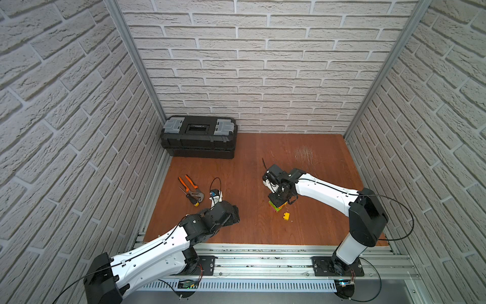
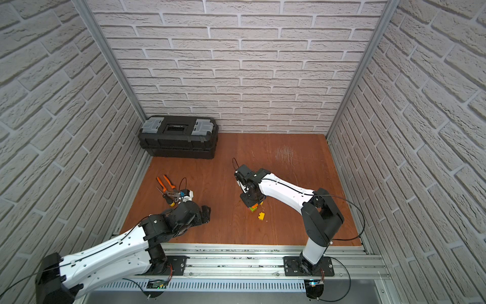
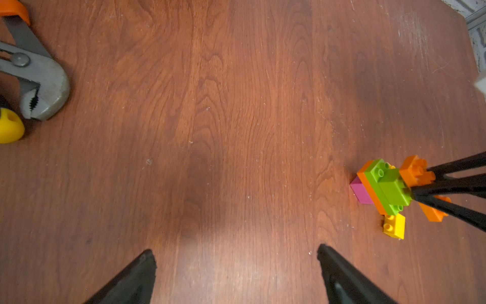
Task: Assemble a carrot with lego
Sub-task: Assemble the lego brick with the lego brick.
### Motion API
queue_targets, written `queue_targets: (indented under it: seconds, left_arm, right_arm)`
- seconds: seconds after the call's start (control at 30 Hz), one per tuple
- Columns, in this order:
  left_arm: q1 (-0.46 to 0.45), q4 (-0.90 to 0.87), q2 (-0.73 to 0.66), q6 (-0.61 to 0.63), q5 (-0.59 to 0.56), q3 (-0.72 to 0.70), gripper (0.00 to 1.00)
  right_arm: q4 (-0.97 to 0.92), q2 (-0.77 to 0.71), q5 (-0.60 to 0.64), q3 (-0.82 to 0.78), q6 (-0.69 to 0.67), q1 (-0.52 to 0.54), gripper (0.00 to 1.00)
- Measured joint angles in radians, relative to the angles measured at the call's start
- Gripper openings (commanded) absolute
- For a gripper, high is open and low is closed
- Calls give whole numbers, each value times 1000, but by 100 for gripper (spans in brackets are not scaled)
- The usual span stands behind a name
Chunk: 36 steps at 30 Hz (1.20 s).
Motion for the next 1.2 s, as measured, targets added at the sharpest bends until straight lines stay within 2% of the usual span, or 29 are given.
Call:
queue_targets:
  seconds: [1.2]
  left_arm:
    - [-6,21,41,0,5,0,98]
  right_arm:
    - [84,16,32,-23,37,16,2]
